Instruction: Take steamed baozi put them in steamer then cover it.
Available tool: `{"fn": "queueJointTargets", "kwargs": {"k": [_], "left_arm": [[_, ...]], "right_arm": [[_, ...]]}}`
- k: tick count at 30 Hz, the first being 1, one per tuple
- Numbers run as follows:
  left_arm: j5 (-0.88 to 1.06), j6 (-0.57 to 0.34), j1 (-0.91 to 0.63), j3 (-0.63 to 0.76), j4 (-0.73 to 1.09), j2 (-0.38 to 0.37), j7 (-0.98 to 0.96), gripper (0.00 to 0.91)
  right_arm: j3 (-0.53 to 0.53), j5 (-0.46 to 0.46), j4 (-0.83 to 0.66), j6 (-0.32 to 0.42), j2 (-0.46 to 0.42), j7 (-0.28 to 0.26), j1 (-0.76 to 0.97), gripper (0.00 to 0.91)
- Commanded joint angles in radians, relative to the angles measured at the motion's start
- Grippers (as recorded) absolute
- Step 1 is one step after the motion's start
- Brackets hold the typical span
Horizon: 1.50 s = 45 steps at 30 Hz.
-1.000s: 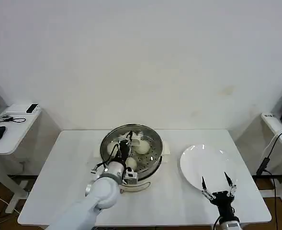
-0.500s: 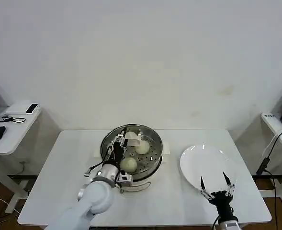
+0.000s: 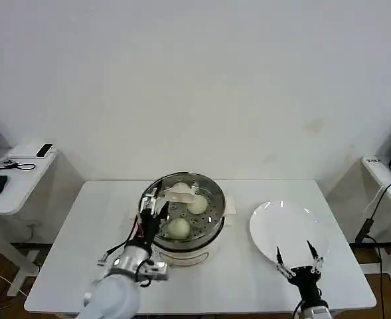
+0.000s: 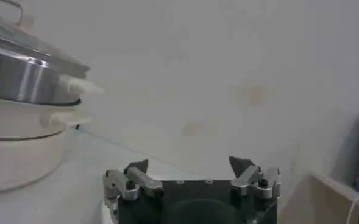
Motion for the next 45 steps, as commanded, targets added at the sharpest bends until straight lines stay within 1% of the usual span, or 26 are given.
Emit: {"fn": "queueJointTargets", "kwargs": {"k": [1,2,4,6,7,10,12,13,15,17,19,21,23,29,36,45], "left_arm": [[-0.831,-0.316,0.393,-0.494,-0.001,-0.054,-0.251,0.907],[-0.931,-0.391,0.420,-0.532,0.017,-0.065,-0.263,0.907],[-1.124,-0.442,0.450,-0.583,0.033,-0.099,-0.260,0.907],[-1.244,-0.526,0.483,-0.627,0.053,-0.135,-0.251,0.907],[-1.279,-0.539,0.496,-0.639,0.058,-0.145,-0.254,0.907],[-1.364,-0.531,0.546,-0.653,0.055,-0.172,-0.278,0.907],[-1.407,-0.502,0.569,-0.659,0.050,-0.193,-0.278,0.907],[-1.400,-0.506,0.593,-0.658,0.048,-0.204,-0.277,0.907],[-1.341,-0.552,0.643,-0.651,0.049,-0.244,-0.256,0.907],[-1.314,-0.598,0.675,-0.636,0.049,-0.253,-0.234,0.907],[-1.309,-0.607,0.695,-0.634,0.046,-0.274,-0.231,0.907],[-1.299,-0.616,0.706,-0.641,0.047,-0.296,-0.231,0.907],[-1.293,-0.624,0.716,-0.641,0.054,-0.301,-0.232,0.907],[-1.263,-0.641,0.729,-0.643,0.057,-0.311,-0.229,0.907],[-1.217,-0.647,0.744,-0.633,0.031,-0.322,-0.224,0.907],[-1.204,-0.640,0.737,-0.630,0.036,-0.323,-0.220,0.907]], "right_arm": [[-0.056,0.111,-0.040,-0.015,-0.015,-0.022,0.014,0.907],[-0.070,0.128,-0.027,-0.026,-0.021,-0.023,0.005,0.907],[-0.079,0.124,-0.012,-0.033,-0.025,-0.023,-0.004,0.907],[-0.098,0.129,0.003,-0.044,-0.035,-0.023,-0.018,0.907],[-0.103,0.131,0.012,-0.047,-0.041,-0.023,-0.026,0.907],[-0.112,0.134,0.044,-0.055,-0.058,-0.023,-0.056,0.907],[-0.112,0.145,0.065,-0.069,-0.076,-0.023,-0.076,0.907],[-0.111,0.182,0.081,-0.091,-0.089,-0.023,-0.092,0.907],[-0.108,0.193,0.091,-0.096,-0.110,-0.018,-0.105,0.907],[-0.113,0.204,0.112,-0.112,-0.131,-0.024,-0.129,0.907],[-0.123,0.247,0.131,-0.141,-0.148,-0.027,-0.151,0.907],[-0.124,0.279,0.138,-0.151,-0.160,-0.042,-0.161,0.907],[-0.122,0.309,0.150,-0.166,-0.172,-0.038,-0.165,0.907],[-0.134,0.306,0.178,-0.177,-0.183,-0.027,-0.163,0.907],[-0.156,0.272,0.198,-0.197,-0.174,-0.001,-0.164,0.907],[-0.171,0.277,0.225,-0.255,-0.195,0.031,-0.171,0.907]]}}
